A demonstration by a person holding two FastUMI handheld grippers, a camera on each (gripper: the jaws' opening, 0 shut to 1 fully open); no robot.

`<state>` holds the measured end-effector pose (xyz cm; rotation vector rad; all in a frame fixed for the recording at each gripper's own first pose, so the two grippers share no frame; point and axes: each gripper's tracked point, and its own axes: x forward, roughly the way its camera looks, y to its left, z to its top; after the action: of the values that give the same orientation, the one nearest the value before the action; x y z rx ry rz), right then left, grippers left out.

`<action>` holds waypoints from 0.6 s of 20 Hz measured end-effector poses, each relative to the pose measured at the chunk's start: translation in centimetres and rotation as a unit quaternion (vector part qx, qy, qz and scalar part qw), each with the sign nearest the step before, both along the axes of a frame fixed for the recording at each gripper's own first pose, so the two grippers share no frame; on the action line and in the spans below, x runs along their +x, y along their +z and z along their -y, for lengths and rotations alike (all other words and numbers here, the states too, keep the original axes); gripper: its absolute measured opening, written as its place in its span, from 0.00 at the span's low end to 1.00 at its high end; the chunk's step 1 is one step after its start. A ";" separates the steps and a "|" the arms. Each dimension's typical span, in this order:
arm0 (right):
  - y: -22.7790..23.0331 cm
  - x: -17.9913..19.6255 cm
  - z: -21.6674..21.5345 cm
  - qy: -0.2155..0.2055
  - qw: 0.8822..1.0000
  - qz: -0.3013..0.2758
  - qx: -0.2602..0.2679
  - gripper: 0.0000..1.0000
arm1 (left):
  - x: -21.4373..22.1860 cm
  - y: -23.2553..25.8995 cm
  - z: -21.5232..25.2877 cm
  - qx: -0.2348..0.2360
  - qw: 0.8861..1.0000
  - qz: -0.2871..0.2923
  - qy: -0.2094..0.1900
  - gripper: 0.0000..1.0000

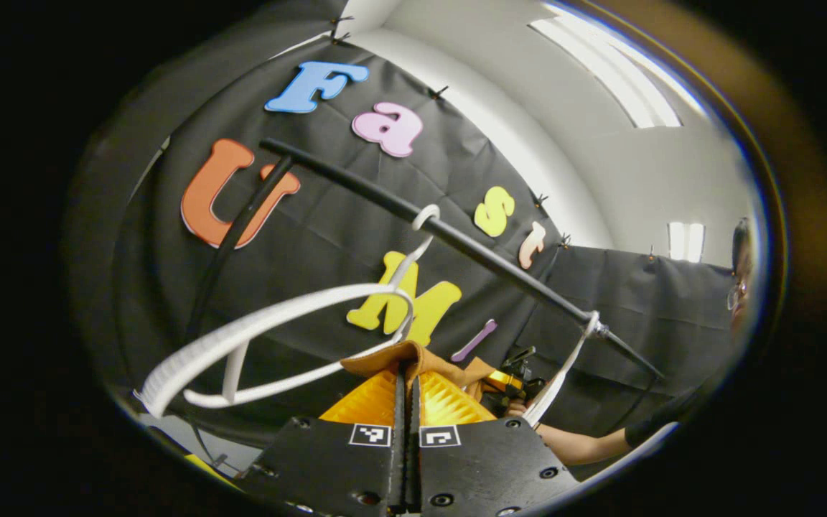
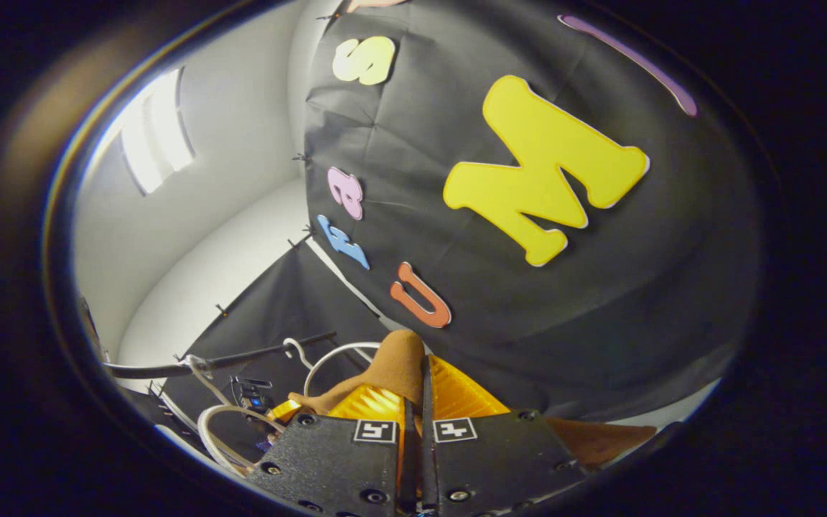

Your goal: Grasp the clothes on the hanger with both hands and then place them into the laundry hamper below.

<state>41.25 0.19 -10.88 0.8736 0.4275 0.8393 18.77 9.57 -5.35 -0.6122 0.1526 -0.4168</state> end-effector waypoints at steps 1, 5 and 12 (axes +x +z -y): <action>-1.0 -0.7 0.2 -0.001 1.000 -0.010 -0.004 0.05 | -0.4 -1.0 0.4 -0.007 1.000 -0.007 -0.006 0.01; -3.8 -4.2 1.4 -0.016 0.999 -0.037 -0.001 0.06 | -2.8 -3.6 1.6 -0.019 0.999 -0.022 -0.015 0.00; -7.5 -14.5 2.4 -0.042 0.997 -0.070 0.007 0.06 | -8.3 -5.4 3.2 -0.046 0.998 -0.030 -0.011 0.00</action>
<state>26.76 -2.20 -18.42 0.9606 0.5043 0.7077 10.52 6.34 -10.72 -0.7147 0.1990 -0.4295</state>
